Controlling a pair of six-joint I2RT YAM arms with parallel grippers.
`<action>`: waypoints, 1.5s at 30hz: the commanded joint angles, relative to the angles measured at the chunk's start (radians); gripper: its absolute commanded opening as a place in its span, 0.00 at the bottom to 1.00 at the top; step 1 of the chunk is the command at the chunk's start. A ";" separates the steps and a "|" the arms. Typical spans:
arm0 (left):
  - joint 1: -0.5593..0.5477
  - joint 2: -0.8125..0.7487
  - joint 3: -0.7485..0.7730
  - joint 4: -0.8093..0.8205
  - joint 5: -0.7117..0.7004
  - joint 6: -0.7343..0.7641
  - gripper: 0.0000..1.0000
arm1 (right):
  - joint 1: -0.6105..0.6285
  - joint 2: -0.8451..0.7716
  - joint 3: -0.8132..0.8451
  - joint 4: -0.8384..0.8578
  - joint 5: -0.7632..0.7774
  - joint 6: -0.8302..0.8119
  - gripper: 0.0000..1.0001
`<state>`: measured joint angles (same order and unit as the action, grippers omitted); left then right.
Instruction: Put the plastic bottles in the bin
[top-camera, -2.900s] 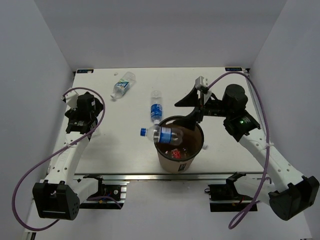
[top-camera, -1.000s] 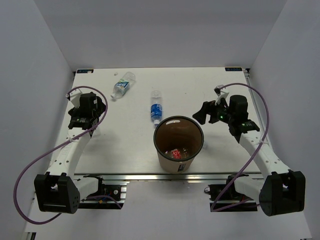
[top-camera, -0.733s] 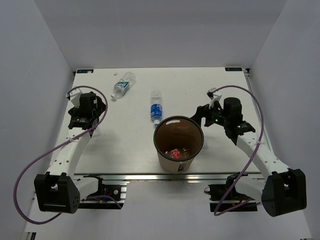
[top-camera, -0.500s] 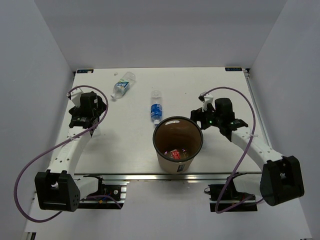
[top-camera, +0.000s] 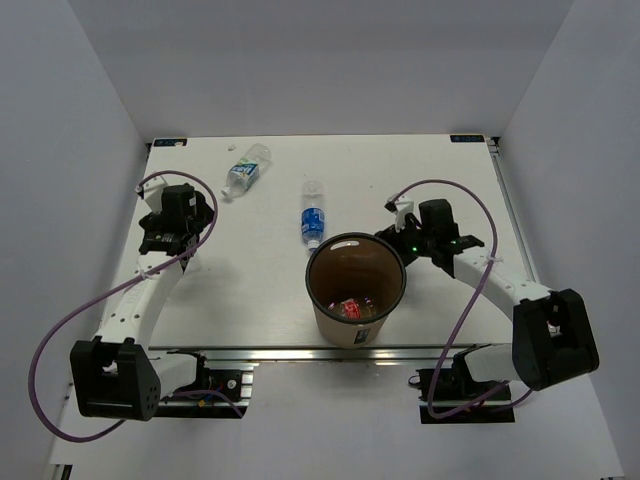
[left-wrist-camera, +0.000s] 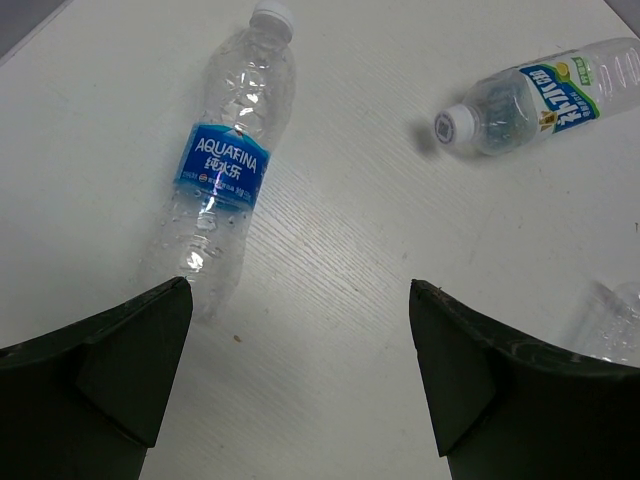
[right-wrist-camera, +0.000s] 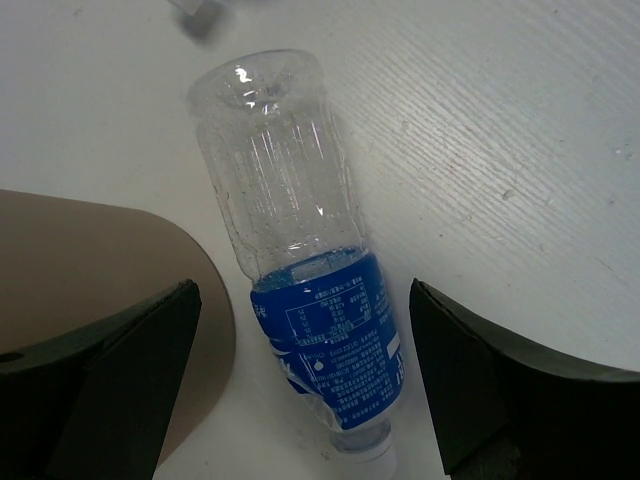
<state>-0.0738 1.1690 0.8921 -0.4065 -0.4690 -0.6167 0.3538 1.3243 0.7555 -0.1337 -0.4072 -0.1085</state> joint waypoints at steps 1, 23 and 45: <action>0.005 0.001 0.031 0.003 0.006 0.011 0.98 | 0.013 0.036 0.042 -0.018 -0.005 -0.052 0.89; 0.003 0.020 0.033 0.002 0.007 0.018 0.98 | 0.008 0.195 0.111 -0.038 0.168 -0.092 0.49; 0.022 0.057 0.051 -0.083 -0.079 -0.058 0.98 | 0.051 -0.277 0.397 0.187 -0.644 0.130 0.24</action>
<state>-0.0685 1.2530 0.9024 -0.4488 -0.4744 -0.6304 0.3756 0.9730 1.1770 0.1081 -0.8223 -0.0547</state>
